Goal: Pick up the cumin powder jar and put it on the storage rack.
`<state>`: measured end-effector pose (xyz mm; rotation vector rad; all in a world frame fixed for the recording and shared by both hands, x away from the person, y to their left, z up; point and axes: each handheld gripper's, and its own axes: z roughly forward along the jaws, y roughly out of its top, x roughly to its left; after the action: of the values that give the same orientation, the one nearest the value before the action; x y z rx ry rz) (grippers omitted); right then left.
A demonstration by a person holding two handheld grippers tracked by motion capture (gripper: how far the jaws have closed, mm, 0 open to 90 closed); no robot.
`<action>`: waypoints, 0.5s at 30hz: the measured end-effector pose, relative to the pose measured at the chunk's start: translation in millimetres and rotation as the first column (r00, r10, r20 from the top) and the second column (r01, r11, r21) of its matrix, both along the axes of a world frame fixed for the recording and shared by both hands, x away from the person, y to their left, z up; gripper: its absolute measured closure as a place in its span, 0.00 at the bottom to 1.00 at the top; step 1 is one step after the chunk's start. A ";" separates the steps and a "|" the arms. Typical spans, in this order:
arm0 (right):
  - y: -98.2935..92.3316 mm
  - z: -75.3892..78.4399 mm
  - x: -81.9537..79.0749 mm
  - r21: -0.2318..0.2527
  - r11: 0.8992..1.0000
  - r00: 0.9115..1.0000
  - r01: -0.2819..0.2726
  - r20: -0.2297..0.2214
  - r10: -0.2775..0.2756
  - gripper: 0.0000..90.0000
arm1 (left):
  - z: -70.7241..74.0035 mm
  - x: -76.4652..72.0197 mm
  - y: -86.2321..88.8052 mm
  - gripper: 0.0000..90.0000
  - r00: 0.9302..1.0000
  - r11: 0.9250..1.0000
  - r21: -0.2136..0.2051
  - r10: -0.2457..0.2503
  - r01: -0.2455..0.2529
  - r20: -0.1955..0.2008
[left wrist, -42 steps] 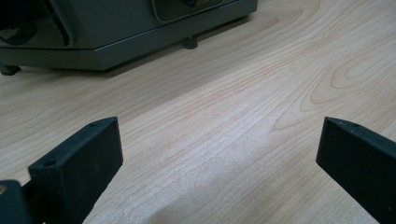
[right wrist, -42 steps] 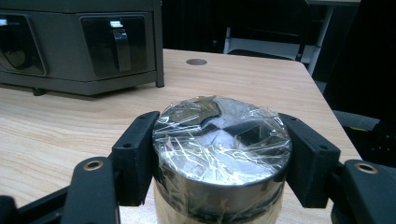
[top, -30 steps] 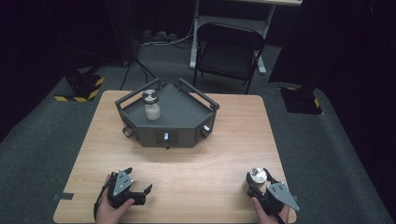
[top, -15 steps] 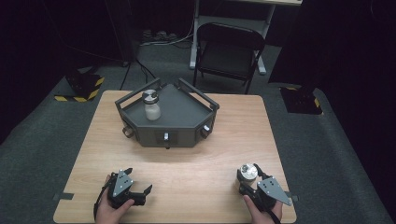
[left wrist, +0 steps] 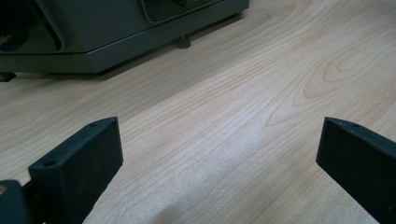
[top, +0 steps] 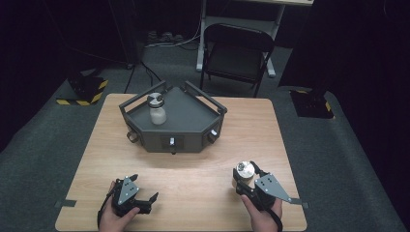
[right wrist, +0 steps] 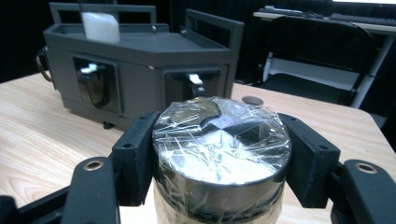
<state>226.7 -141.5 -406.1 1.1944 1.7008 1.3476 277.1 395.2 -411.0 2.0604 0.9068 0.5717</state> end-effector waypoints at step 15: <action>21.2 23.0 28.6 0.004 0.998 0.998 -0.070 -0.007 0.070 0.39 | -0.5 1.7 4.6 0.01 1.000 1.000 -0.022 -0.006 0.005 -0.008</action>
<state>255.3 -120.3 -383.2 1.1529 1.7603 1.3902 278.8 399.7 -411.5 2.0463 0.9081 0.5484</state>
